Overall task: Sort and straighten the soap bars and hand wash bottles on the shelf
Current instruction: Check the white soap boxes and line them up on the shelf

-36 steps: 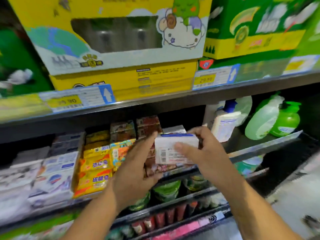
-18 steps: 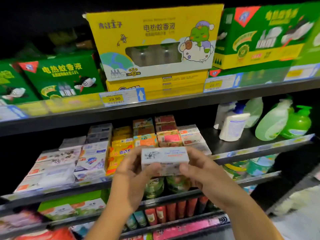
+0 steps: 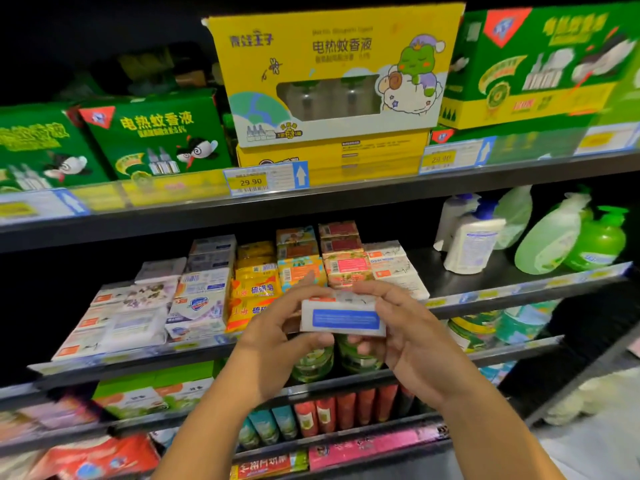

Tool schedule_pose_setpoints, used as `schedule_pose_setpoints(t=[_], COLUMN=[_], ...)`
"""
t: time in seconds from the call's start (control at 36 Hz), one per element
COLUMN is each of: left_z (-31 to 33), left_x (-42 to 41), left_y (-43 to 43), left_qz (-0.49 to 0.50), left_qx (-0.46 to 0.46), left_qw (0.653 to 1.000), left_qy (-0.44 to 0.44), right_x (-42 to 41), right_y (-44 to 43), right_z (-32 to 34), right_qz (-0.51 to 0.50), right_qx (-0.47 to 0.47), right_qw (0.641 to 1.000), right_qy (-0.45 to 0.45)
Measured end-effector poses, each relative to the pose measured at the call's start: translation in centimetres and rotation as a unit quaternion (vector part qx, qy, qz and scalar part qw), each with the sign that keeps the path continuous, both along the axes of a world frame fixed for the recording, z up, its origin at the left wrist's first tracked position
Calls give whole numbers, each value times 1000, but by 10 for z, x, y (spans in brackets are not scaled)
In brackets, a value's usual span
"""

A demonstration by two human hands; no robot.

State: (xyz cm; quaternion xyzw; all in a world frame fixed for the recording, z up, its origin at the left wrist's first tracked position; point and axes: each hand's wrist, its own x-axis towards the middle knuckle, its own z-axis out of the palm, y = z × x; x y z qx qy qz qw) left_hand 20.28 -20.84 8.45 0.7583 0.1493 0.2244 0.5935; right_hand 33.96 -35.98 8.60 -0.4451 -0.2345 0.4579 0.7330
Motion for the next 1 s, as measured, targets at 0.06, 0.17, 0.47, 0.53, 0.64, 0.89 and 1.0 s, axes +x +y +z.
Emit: schedule_pose_setpoints(t=[0.06,0.17,0.47,0.53,0.64,0.89,1.0], left_z=[3,4,-12,-11,-12,-7,-10], left_x=[-1,-2,-18,-21,-22,-26,-36], left_y=[-1,-7,-6,-3,0,-22,-21], left_qz=[13,30,-40,-31,56,135,50], left_qx=[-3,-70,-61,43,85,-139,-129], left_qw=[1000,996,997,998,995,979,989], left_qy=[-16,-36,-2,19,-8,-62,-49], right_x=[1,-6,-15,-15,-16,-27,-30], right_y=[-2,-1,4,2,-2,4,4], right_z=[-4,-1,1,1,2,-3,-5], right_qz=[32,-2,-88,-67,34,-18,-59], right_qx=[-16,-79,-84,-77,-16,-64,-74], right_qw=[999,981,988,994,999,991,990], right_qy=[-40,-176,-96,-46,22,-112,-104])
